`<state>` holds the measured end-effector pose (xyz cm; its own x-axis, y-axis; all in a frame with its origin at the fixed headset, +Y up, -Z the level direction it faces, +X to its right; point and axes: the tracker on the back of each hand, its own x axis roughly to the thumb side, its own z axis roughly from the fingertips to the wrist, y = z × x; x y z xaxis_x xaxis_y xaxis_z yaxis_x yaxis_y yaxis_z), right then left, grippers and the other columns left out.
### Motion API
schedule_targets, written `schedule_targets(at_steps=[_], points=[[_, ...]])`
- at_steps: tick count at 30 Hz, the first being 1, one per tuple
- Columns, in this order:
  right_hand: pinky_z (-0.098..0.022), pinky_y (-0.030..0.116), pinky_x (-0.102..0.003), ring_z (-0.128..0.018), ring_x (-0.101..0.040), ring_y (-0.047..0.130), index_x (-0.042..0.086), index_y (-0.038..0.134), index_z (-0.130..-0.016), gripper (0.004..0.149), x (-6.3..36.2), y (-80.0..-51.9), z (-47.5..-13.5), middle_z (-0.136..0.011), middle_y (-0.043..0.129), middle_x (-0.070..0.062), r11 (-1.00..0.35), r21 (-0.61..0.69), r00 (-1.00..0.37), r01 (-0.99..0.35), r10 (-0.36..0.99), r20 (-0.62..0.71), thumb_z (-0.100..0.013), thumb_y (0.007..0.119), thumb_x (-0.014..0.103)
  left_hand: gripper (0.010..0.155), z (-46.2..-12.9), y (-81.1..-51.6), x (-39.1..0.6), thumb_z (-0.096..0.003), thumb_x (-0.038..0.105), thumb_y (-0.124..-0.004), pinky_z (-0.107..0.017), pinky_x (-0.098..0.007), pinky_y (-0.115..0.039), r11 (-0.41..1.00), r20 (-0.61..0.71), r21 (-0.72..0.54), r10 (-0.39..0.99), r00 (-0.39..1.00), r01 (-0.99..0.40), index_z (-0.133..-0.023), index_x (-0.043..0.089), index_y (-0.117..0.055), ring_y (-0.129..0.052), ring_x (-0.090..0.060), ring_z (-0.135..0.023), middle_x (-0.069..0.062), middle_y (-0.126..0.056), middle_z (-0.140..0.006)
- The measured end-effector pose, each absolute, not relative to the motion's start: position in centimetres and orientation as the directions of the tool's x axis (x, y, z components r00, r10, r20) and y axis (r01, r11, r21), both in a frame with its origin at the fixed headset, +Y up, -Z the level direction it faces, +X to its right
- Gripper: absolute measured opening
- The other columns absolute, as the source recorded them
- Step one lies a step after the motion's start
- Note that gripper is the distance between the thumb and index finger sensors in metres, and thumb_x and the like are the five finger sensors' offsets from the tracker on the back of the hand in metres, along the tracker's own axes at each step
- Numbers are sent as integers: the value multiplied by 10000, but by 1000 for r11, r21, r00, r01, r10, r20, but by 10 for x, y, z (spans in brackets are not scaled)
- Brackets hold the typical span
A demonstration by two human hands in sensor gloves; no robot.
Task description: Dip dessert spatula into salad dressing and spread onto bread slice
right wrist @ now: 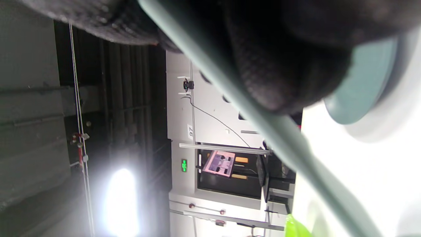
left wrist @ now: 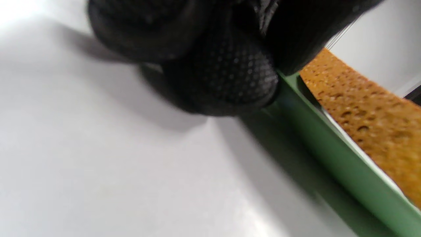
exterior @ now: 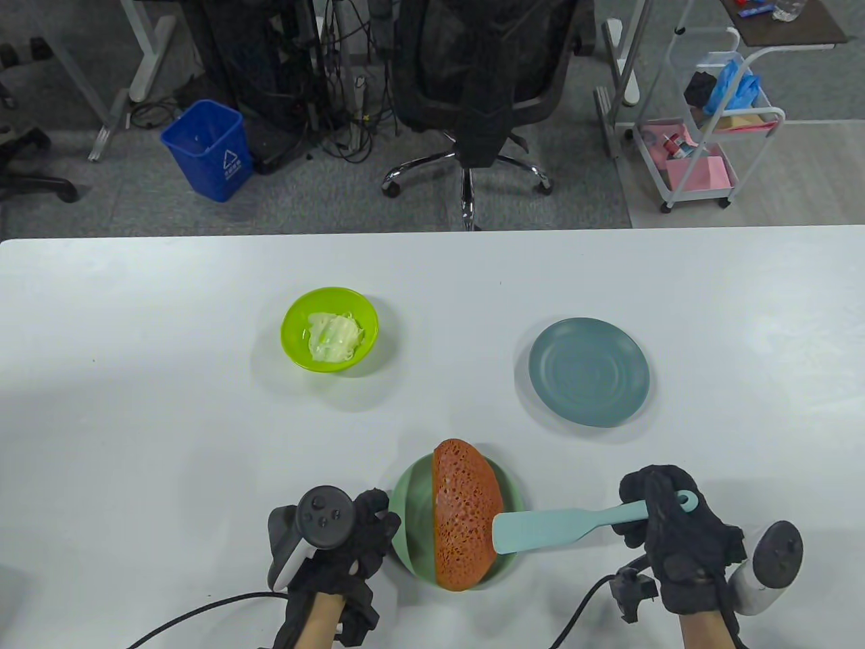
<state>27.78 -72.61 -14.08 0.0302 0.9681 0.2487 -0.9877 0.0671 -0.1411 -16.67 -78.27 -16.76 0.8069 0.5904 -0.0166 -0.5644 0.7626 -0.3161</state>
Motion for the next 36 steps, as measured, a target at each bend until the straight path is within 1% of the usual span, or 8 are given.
schedule_targets(at_steps=[2, 3, 9, 12, 18, 23, 27, 36], points=[[-116, 891, -364, -264, -396, 1012, 103, 779, -774, 354, 275, -729, -142, -694, 851, -195, 96, -131, 62, -987, 967, 245, -603, 747, 410, 556, -168, -783, -167, -607, 434, -825, -227, -266, -941, 763, -17, -316, 590, 807, -564, -1024, 70, -763, -1097, -100, -309, 50, -1016, -623], [-121, 905, -363, -273, -394, 1022, 105, 779, -776, 358, 272, -732, -144, -696, 850, -198, 109, -102, 81, -989, 966, 244, -601, 758, 416, 552, -168, -783, -167, -607, 435, -824, -226, -266, -941, 763, -17, -317, 590, 807, -564, -1022, 76, -766, -1097, -99, -308, 51, -1016, -623], [-146, 944, -359, -305, -394, 1048, 104, 776, -789, 374, 249, -735, -146, -711, 844, -217, 101, 32, 106, -994, 959, 263, -593, 808, 421, 554, -168, -783, -167, -609, 434, -824, -227, -265, -941, 762, -17, -317, 590, 807, -564, -1023, 72, -763, -1097, -100, -308, 52, -1015, -624], [-142, 946, -358, -299, -397, 1049, 98, 778, -787, 379, 235, -735, -144, -713, 840, -224, 65, 81, 84, -995, 962, 258, -591, 817, 420, 552, -167, -783, -167, -608, 435, -824, -226, -265, -941, 761, -18, -318, 591, 806, -565, -1022, 75, -766, -1097, -99, -309, 52, -1015, -624], [-143, 955, -347, -303, -388, 1055, 87, 769, -789, 386, 223, -735, -141, -710, 826, -246, 4, 75, 25, -997, 960, 278, -597, 777, 422, 557, -168, -783, -167, -609, 435, -824, -226, -265, -941, 761, -18, -318, 591, 806, -565, -1026, 72, -759, -1097, -99, -310, 52, -1015, -625], [-145, 922, -380, -306, -410, 1033, 81, 760, -783, 358, 224, -730, -139, -713, 815, -241, -21, 58, -5, -998, 963, 270, -605, 726, 390, 554, -168, -783, -167, -609, 434, -824, -227, -266, -941, 759, -19, -320, 593, 805, -567, -1024, 73, -762, -1096, -100, -310, 50, -1015, -625], [-145, 871, -401, -300, -418, 1000, 78, 754, -783, 355, 232, -725, -137, -718, 807, -234, -48, 21, -40, -999, 963, 268, -609, 708, 383, 556, -168, -783, -167, -610, 434, -822, -229, -267, -940, 759, -19, -320, 593, 805, -567, -1027, 73, -759, -1095, -102, -312, 51, -1013, -627], [-126, 834, -407, -268, -424, 970, 71, 749, -780, 353, 266, -722, -141, -714, 801, -238, -14, -92, -38, -996, 964, 264, -617, 690, 379, 559, -167, -783, -167, -611, 433, -821, -234, -269, -939, 759, -21, -320, 593, 805, -568, -1031, 71, -754, -1092, -103, -318, 50, -1010, -631]])
